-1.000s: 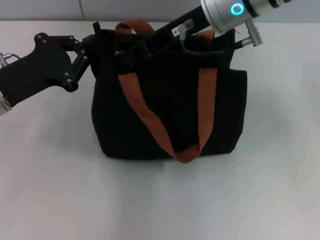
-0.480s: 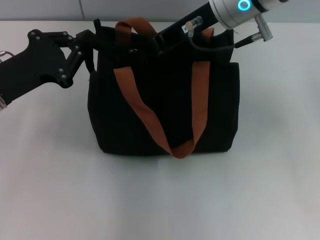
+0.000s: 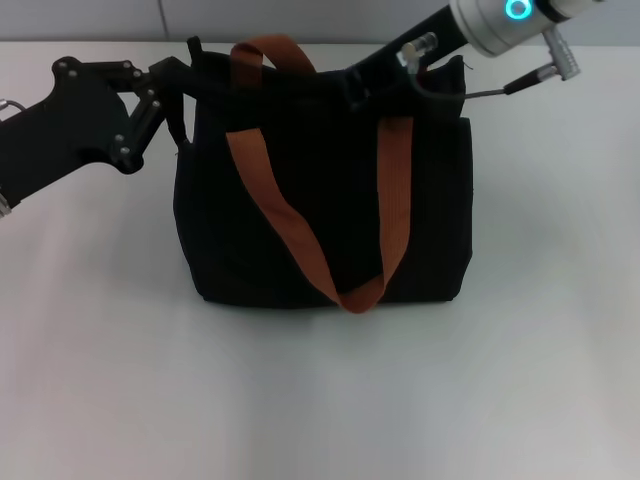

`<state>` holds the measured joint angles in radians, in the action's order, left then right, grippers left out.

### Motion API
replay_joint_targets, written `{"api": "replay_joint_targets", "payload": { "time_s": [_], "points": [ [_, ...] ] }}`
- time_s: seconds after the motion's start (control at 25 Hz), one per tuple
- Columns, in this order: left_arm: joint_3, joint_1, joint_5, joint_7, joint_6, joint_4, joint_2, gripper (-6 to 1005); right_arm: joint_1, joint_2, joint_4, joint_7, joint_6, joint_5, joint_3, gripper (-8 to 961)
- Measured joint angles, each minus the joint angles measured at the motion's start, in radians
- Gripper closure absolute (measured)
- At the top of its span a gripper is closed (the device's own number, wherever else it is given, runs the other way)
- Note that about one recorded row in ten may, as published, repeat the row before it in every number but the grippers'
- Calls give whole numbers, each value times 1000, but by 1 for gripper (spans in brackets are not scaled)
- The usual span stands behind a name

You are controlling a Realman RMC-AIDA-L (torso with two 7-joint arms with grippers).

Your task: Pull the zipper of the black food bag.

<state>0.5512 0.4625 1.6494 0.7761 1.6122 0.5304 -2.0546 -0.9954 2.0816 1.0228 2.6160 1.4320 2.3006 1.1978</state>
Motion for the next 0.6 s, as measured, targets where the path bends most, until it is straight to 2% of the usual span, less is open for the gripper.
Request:
{"api": "replay_joint_targets", "payload": {
  "time_s": [0.32, 0.6],
  "points": [
    [-1, 1, 0, 0, -1, 0, 2, 975, 84, -1, 129, 54, 37, 66, -4, 958],
    [-1, 1, 0, 0, -2, 0, 2, 974, 128, -3, 185, 64, 56, 86, -41, 958]
  ]
}}
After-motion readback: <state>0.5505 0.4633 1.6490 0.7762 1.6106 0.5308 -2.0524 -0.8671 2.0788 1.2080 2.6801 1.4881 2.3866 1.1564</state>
